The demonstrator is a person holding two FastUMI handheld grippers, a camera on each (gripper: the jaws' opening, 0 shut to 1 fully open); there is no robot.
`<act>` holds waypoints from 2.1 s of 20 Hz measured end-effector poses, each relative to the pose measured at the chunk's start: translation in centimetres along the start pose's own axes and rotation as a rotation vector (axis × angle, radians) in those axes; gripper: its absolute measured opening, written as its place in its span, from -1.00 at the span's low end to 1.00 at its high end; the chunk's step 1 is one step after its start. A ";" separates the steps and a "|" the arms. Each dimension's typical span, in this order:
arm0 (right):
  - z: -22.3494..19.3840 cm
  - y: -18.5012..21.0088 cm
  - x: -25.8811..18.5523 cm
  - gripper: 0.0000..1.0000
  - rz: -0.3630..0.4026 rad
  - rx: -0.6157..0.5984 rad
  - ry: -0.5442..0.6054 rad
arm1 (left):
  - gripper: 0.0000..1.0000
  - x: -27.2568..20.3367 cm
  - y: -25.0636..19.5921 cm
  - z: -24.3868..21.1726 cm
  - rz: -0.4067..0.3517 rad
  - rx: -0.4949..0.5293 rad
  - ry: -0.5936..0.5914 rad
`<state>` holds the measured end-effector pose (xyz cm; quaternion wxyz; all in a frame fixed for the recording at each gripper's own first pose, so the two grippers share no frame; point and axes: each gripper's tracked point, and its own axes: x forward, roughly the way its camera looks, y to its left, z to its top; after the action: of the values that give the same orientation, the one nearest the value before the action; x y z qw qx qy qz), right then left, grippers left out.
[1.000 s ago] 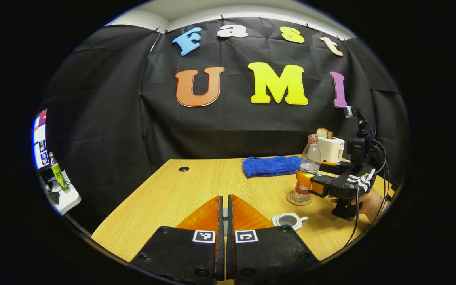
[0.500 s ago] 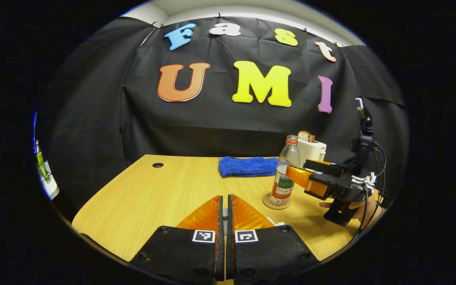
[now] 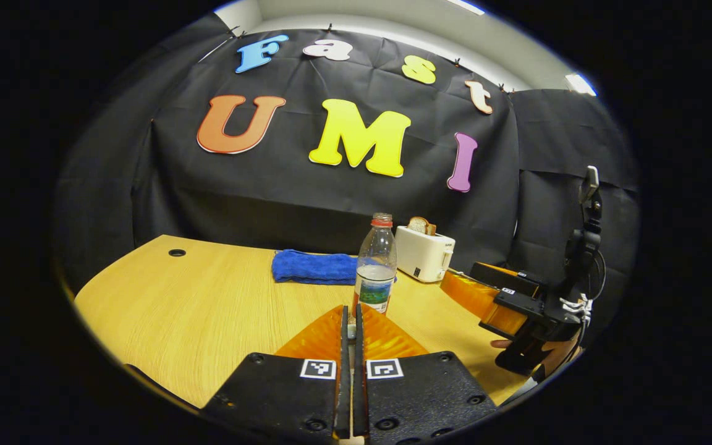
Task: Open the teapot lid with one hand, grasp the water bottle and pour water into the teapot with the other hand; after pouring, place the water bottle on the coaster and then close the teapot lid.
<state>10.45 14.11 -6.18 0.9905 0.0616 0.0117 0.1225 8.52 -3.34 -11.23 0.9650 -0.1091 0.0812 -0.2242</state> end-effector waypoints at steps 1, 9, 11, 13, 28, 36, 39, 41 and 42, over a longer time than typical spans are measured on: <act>0.0 -0.1 -0.4 0.91 0.005 0.010 -0.006 | -0.92 0.5 0.2 -0.8 0.011 0.006 0.011; 1.5 -2.3 -3.7 0.90 0.010 0.022 -0.082 | -0.92 1.4 1.8 -4.0 0.099 0.025 0.082; 1.5 -2.7 -3.8 0.90 0.001 0.029 -0.078 | -0.92 1.2 2.5 -4.3 0.116 0.018 0.091; 1.7 -2.8 -4.0 0.90 0.003 0.036 -0.081 | -0.92 1.1 3.0 -4.4 0.131 0.013 0.088; 1.1 -1.3 -4.2 0.90 0.033 0.016 -0.068 | -0.90 1.2 3.9 -5.4 0.342 0.156 0.107; 3.1 -2.0 -5.9 0.90 -0.021 0.016 -0.083 | 0.29 0.9 2.5 -4.9 0.305 0.056 0.146; 3.9 -2.2 -7.5 0.91 -0.054 0.003 -0.068 | 0.55 -0.1 3.1 -3.6 0.329 0.027 0.149; 4.3 -2.6 -8.2 0.87 -0.100 -0.025 -0.041 | 0.55 -1.2 2.8 -1.5 0.347 0.014 0.113; 4.5 -2.4 -8.7 0.90 -0.109 -0.042 -0.025 | 0.69 -1.9 2.8 -0.3 0.361 0.013 0.088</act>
<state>2.73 9.12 -1.92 0.9968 0.0413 0.0000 0.0678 7.89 -0.09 -11.98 0.9857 -0.0765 0.1403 -0.0526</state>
